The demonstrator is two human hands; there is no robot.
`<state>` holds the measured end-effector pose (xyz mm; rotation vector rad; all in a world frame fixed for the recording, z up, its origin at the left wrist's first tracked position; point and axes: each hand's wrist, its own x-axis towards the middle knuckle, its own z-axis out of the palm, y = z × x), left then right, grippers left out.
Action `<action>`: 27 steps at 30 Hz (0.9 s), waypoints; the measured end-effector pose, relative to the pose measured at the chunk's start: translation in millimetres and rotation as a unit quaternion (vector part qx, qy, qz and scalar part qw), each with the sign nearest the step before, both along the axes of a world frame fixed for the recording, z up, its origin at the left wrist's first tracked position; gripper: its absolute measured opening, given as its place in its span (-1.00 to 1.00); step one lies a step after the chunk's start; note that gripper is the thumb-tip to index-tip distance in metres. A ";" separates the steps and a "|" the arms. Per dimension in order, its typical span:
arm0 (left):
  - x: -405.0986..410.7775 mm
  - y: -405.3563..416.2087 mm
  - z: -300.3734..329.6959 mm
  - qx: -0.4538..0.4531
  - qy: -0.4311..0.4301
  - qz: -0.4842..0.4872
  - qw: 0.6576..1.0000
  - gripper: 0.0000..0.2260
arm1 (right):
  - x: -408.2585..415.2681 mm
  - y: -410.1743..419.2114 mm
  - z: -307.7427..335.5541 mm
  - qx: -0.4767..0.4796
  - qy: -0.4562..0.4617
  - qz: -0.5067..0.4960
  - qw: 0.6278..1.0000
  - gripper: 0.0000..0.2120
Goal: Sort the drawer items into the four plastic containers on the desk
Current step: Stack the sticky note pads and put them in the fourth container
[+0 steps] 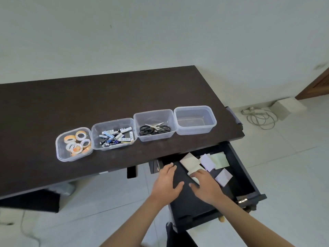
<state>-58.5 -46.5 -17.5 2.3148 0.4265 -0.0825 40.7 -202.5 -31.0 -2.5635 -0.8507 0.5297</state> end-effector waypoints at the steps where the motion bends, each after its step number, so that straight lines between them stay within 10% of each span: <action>1: 0.1 -6.8 -5.2 0.000 0.013 -0.001 1.000 -0.41 | 0.4 -8.1 -5.3 -0.020 0.012 -0.002 1.000 -0.66; 27: 152.2 -97.7 -114.9 0.092 0.286 0.056 0.952 -0.24 | 190.2 -41.6 -101.7 -0.180 0.083 0.108 0.974 -0.17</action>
